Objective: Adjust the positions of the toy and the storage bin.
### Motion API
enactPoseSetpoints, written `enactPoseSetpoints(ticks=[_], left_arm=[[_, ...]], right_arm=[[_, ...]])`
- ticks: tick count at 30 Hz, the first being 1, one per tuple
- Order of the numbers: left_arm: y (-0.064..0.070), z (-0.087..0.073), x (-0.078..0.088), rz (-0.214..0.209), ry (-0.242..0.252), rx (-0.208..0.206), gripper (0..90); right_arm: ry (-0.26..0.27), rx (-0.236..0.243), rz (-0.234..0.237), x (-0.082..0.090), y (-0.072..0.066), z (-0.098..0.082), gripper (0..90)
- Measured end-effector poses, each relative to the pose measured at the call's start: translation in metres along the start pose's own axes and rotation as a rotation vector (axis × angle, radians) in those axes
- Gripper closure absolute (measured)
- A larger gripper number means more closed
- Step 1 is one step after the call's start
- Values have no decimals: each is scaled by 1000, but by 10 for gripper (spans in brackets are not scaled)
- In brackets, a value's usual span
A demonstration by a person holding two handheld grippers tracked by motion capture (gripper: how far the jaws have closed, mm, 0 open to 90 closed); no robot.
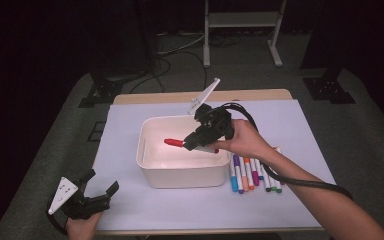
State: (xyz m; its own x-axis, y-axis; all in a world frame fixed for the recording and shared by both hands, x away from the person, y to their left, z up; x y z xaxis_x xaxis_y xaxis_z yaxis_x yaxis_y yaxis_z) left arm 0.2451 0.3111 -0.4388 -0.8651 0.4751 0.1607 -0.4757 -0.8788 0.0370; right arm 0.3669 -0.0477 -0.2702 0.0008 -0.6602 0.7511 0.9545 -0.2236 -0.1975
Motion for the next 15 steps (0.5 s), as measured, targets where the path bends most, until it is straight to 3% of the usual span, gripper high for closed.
enactPoseSetpoints(ticks=[8, 15], left_arm=[[-1, 0, 2, 4, 1, -2, 0], [-2, 0, 2, 7, 1, -1, 0]], right_arm=[[-64, 42, 46, -28, 6, 8, 758], [-120, 49, 60, -49, 13, 7, 758]])
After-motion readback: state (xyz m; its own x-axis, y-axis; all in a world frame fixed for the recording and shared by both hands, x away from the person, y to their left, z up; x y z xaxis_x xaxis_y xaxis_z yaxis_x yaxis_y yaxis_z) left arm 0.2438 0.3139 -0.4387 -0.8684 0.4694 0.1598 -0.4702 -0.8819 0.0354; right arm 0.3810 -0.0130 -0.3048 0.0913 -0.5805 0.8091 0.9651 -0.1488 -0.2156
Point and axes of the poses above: each handheld gripper's, and its own axes: x roughly backward along the jaws, z roughly out of its top, y roughly to its right, the point moved 2 cm from there along -x, roughly forward along the jaws, and after that the axes turned 4 degrees about -x, right-handed, at the moved point
